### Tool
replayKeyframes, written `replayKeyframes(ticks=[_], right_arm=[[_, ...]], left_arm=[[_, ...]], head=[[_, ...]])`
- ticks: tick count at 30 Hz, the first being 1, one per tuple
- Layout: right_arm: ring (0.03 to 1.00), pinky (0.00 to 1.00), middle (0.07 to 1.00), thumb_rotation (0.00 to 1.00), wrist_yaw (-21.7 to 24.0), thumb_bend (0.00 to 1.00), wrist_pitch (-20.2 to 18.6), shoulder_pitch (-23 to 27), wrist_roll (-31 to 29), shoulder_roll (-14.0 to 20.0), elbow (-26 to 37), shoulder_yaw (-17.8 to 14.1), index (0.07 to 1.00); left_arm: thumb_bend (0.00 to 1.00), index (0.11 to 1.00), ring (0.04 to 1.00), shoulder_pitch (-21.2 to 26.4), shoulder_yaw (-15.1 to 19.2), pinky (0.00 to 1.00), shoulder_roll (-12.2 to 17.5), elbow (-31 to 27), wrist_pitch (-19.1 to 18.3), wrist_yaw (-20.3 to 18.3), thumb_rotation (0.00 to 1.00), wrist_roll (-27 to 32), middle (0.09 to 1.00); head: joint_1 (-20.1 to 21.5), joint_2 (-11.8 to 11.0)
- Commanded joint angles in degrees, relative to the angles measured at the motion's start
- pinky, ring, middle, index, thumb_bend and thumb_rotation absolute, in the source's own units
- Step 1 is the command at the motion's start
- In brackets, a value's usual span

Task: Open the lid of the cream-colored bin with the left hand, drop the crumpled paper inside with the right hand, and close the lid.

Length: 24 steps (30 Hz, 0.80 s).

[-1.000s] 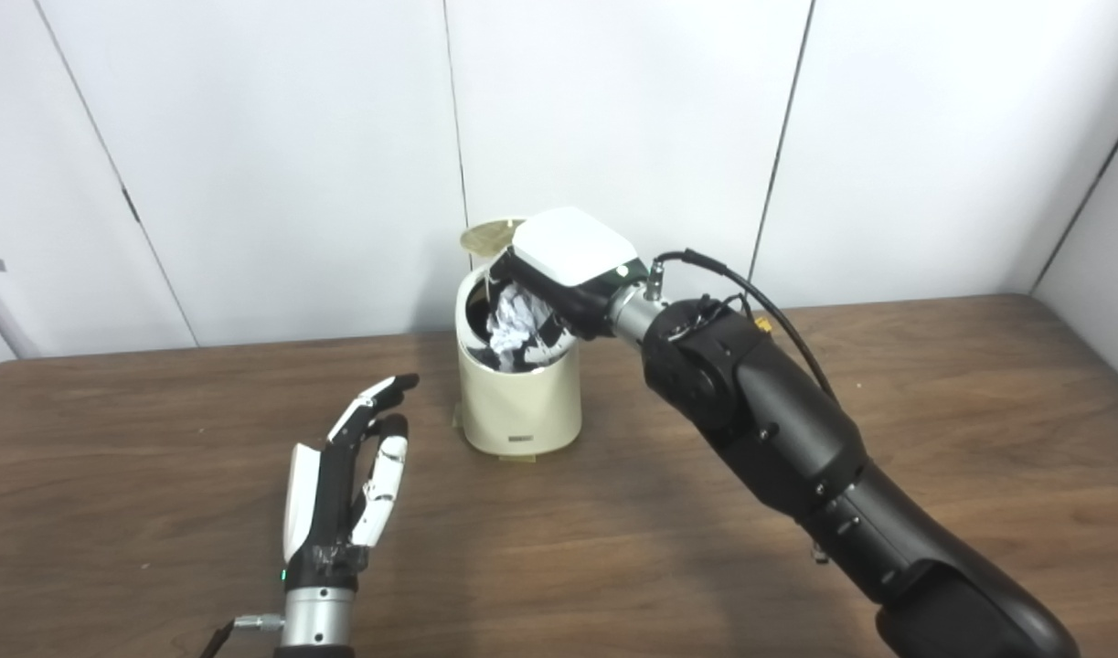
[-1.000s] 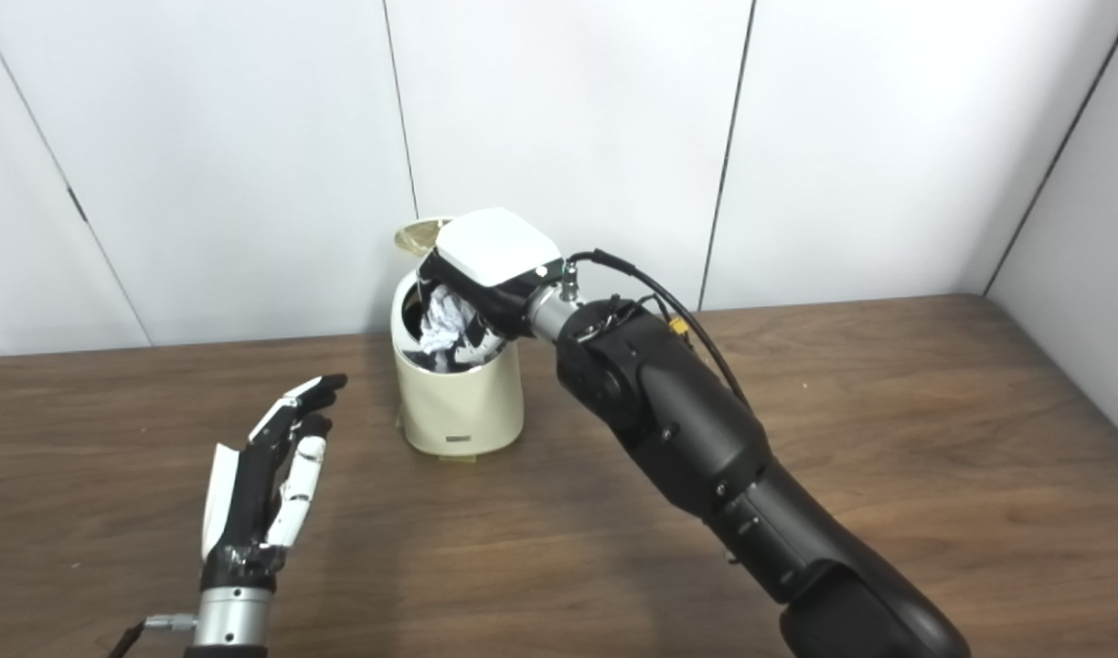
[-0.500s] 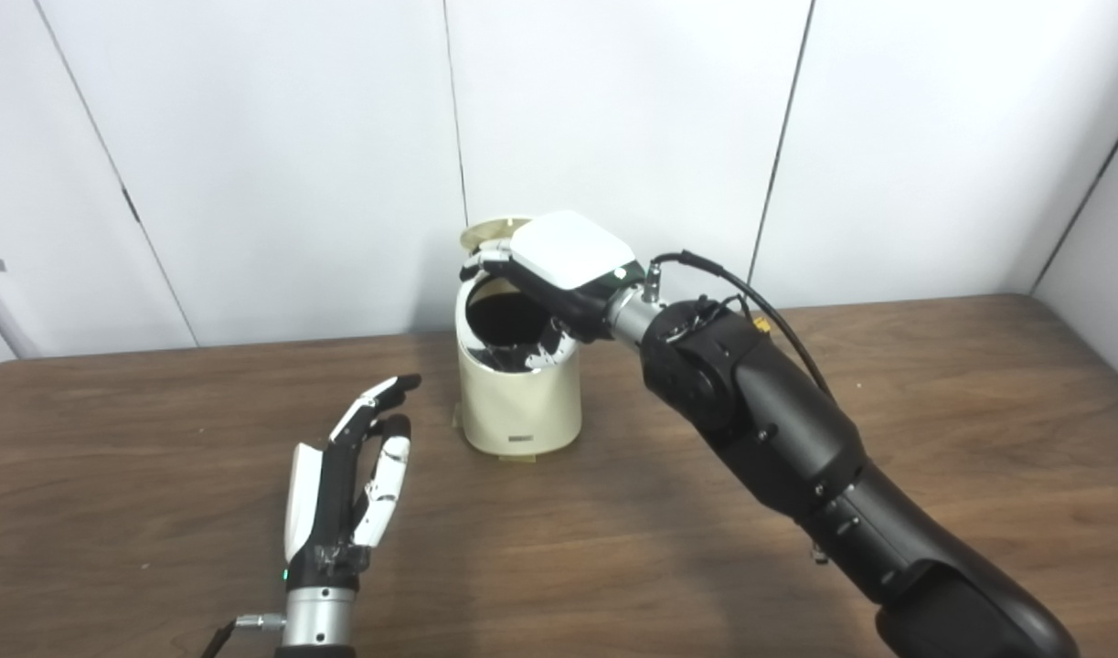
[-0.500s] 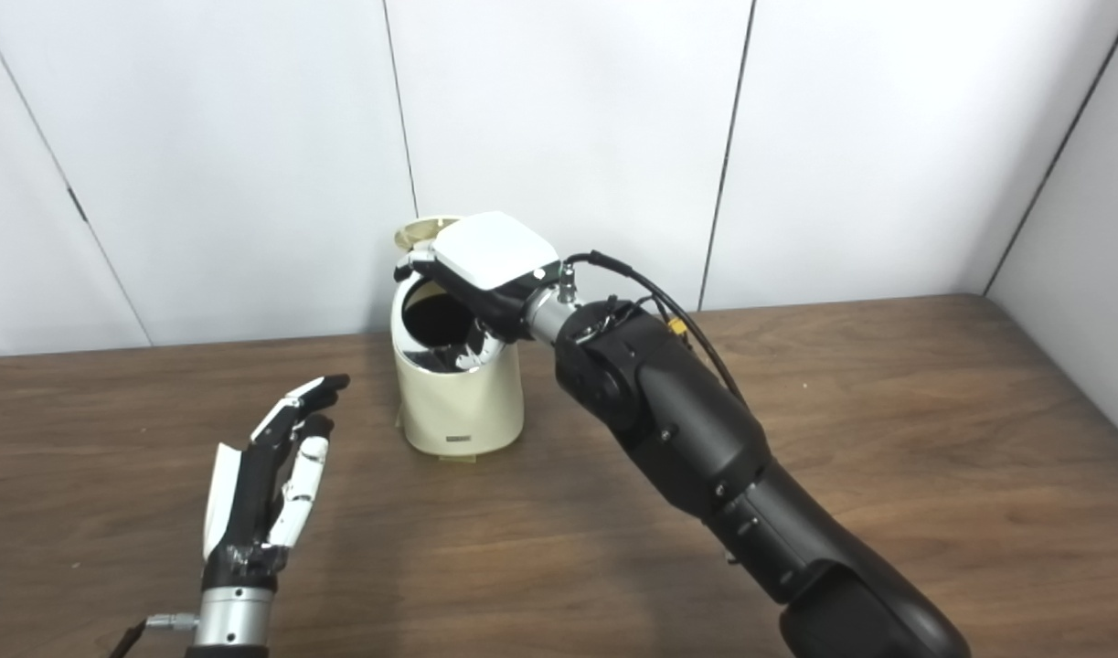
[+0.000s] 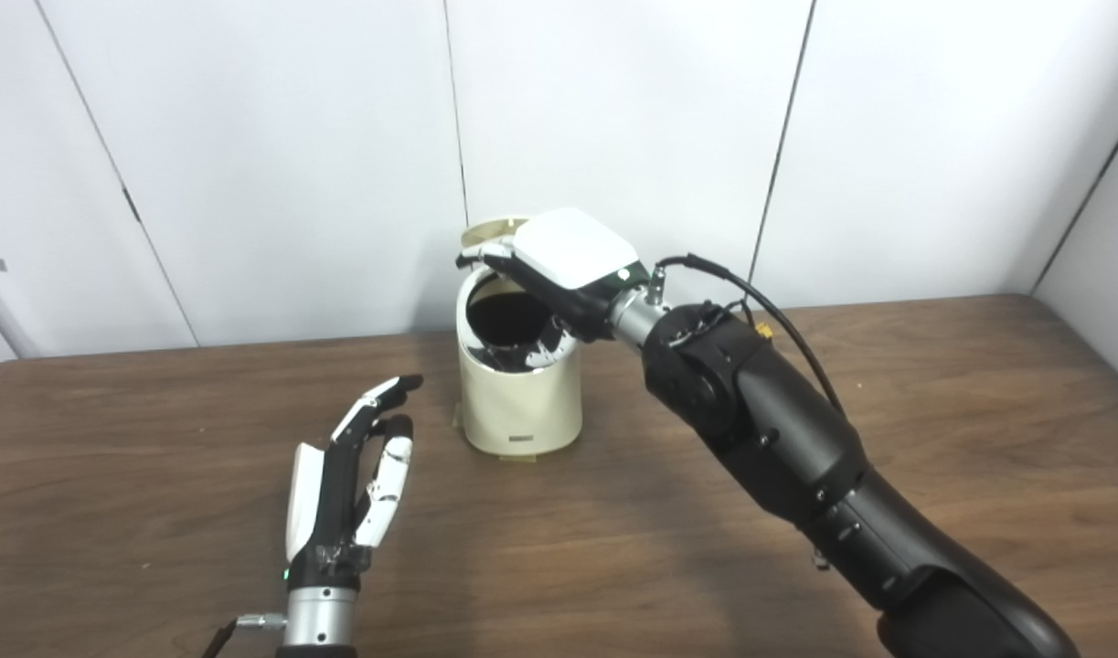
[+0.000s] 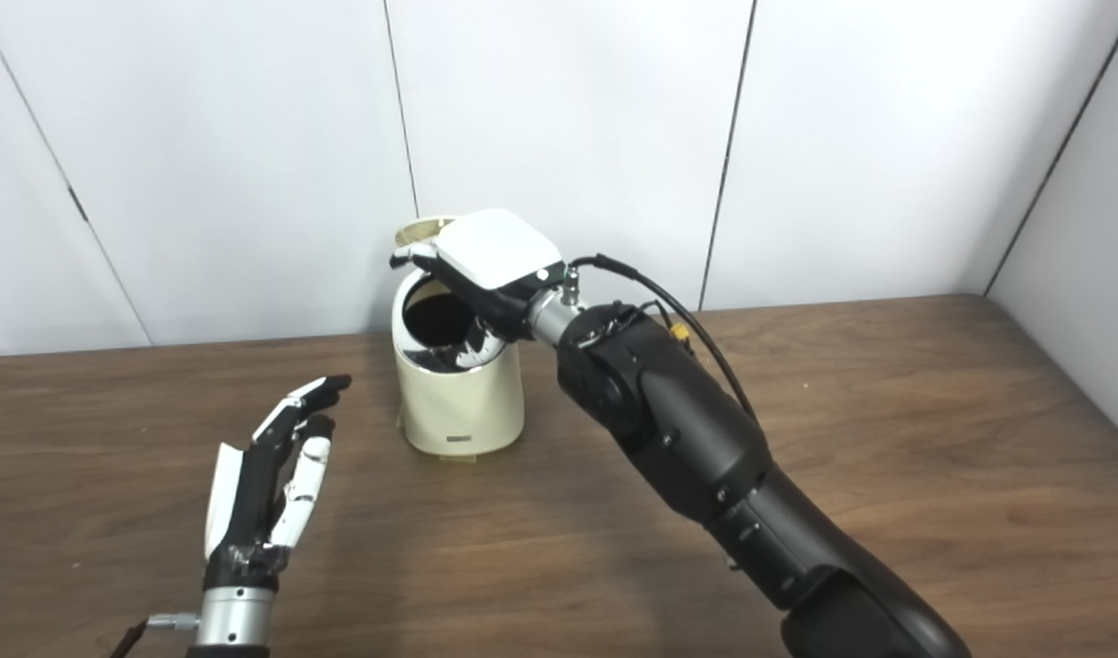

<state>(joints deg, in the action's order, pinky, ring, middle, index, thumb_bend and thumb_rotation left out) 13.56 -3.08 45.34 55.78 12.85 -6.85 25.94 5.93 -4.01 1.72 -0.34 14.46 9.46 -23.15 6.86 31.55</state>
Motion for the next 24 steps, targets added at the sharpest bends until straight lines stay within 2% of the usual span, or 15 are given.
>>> replayKeyframes(ticks=[1, 3, 7, 12, 15, 20, 22, 24], right_arm=[[0.511, 0.43, 0.603, 0.07, -5.15, 0.60, 2.10, 1.99, -0.27, 0.03, 0.02, -1.58, 0.522], [0.456, 0.39, 0.571, 0.02, -7.34, 0.53, 2.89, 1.84, -0.39, -0.15, -0.23, -1.86, 0.479], [0.441, 0.35, 0.554, 0.00, -10.20, 0.51, 3.06, 1.58, 0.32, -0.38, -0.26, -2.09, 0.451], [0.428, 0.34, 0.549, 0.00, -11.57, 0.51, 2.31, 0.41, 0.47, -0.15, 1.07, -3.16, 0.472], [0.428, 0.37, 0.545, 0.00, -15.61, 0.51, 2.64, -2.72, -0.33, -0.24, 3.22, -5.50, 0.487], [0.447, 0.34, 0.515, 0.00, -27.42, 0.51, 9.24, -9.59, -6.29, -1.74, 5.91, -10.65, 0.474], [0.354, 0.26, 0.509, 0.00, -29.67, 0.51, 11.20, -12.41, -9.14, -2.29, 7.40, -12.62, 0.475], [0.263, 0.19, 0.569, 0.10, -31.35, 0.49, 12.75, -15.23, -11.14, -2.56, 8.89, -14.18, 0.487]], left_arm=[[0.35, 0.816, 0.818, 0.27, -0.24, 0.74, 0.09, 0.21, 0.85, 0.76, 0.91, -0.70, 0.832], [0.35, 0.815, 0.816, 0.31, -0.25, 0.73, 0.12, 0.33, 1.09, 0.87, 0.91, -0.75, 0.830], [0.35, 0.816, 0.818, 0.32, -0.25, 0.74, 0.02, 0.37, 0.93, 0.87, 0.91, -0.67, 0.832], [0.35, 0.818, 0.820, 0.60, -0.34, 0.74, -0.24, 0.81, 0.99, 1.00, 0.91, -0.64, 0.833], [0.34, 0.821, 0.821, 0.84, -0.41, 0.74, -0.18, 1.12, 1.23, 1.20, 0.91, -0.96, 0.834], [0.35, 0.819, 0.821, 1.07, -0.33, 0.74, 0.05, 1.39, 1.35, 1.18, 0.92, -0.60, 0.834], [0.35, 0.818, 0.820, 1.13, -0.25, 0.74, 0.10, 1.54, 1.45, 1.19, 0.91, -0.36, 0.834], [0.35, 0.816, 0.817, 1.20, -0.24, 0.73, 0.17, 1.69, 1.58, 1.26, 0.90, -0.39, 0.833]], head=[[0.03, 0.03], [0.03, 0.03], [0.09, 0.04], [-0.07, -0.25], [-0.05, -0.39], [0.10, -0.60], [0.13, -0.65], [0.07, -0.72]])
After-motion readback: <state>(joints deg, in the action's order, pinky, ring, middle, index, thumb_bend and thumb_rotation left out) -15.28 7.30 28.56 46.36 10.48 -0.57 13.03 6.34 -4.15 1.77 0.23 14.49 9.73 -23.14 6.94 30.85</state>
